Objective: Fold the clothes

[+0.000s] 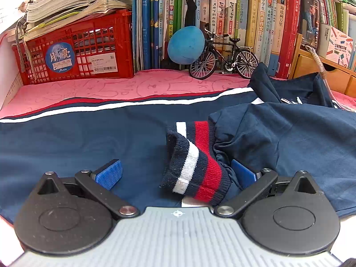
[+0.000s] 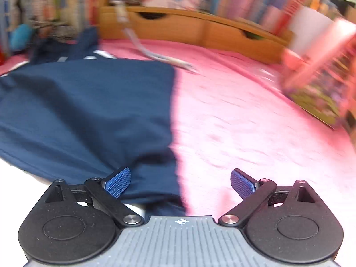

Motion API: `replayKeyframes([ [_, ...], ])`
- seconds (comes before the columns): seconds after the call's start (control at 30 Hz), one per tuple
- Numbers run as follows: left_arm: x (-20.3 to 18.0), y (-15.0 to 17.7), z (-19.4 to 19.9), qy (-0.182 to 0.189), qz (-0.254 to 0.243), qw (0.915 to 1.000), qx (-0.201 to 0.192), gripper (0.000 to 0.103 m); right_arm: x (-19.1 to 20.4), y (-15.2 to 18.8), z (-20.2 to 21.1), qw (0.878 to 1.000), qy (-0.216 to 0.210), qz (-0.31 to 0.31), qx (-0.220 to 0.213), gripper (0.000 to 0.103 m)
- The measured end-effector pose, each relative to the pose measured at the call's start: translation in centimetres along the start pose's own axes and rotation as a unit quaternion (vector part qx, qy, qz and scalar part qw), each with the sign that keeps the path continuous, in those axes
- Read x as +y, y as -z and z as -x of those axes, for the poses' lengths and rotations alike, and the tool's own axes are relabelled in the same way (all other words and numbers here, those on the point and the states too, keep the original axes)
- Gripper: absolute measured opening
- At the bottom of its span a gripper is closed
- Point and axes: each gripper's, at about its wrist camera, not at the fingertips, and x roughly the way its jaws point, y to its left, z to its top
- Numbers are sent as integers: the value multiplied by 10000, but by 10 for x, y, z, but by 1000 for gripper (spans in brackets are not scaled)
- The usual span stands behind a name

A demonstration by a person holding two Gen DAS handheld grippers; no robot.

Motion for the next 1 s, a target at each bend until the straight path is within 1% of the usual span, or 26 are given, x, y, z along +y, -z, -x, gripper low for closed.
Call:
replayKeyframes([
  [0.07,0,0,0,0,0,10000,0,103,-16,1,11,9992,384,-99,52,94],
  [0.1,0,0,0,0,0,10000,0,103,-18,0,20,9991,411,-65,-27,93],
  [0.13,0,0,0,0,0,10000,0,103,-14,-3,30,9995,289,-23,-130,91],
  [0.2,0,0,0,0,0,10000,0,103,-5,-8,50,9994,38,62,-337,91],
  [0.27,0,0,0,1,1,10000,0,103,20,-15,58,9978,-532,130,-387,92],
  [0.33,0,0,0,1,1,10000,0,103,45,-23,66,9928,-1104,197,-433,92],
  [0.37,0,0,0,1,1,10000,0,103,62,-27,65,9900,-1312,292,-433,92],
  [0.43,0,0,0,1,1,10000,0,103,97,-28,60,9855,-1518,555,-509,92],
  [0.5,0,0,0,1,2,10000,-1,103,133,-25,57,9798,-1648,851,-743,92],
  [0.57,0,0,0,1,2,10000,-1,103,162,-23,55,9724,-1834,1045,-992,92],
  [0.63,0,-1,0,5,10,10000,-4,103,183,-21,52,9671,-1956,1170,-1130,92],
  [0.67,0,-1,1,0,15,10000,-16,103,190,-21,49,9658,-1984,1233,-1121,92],
  [0.8,13,2,19,214,189,9994,-195,103,209,-18,30,9672,-1943,1360,-912,92],
  [0.9,37,4,51,626,440,9956,-538,103,206,-13,22,9659,-2095,1131,-1013,97],
  [0.93,48,5,62,623,558,9942,-680,103,204,-12,20,9654,-2153,1053,-1028,99],
  [1.0,73,4,82,369,808,9917,-929,103,202,-7,17,9631,-2192,1023,-1181,103],
])
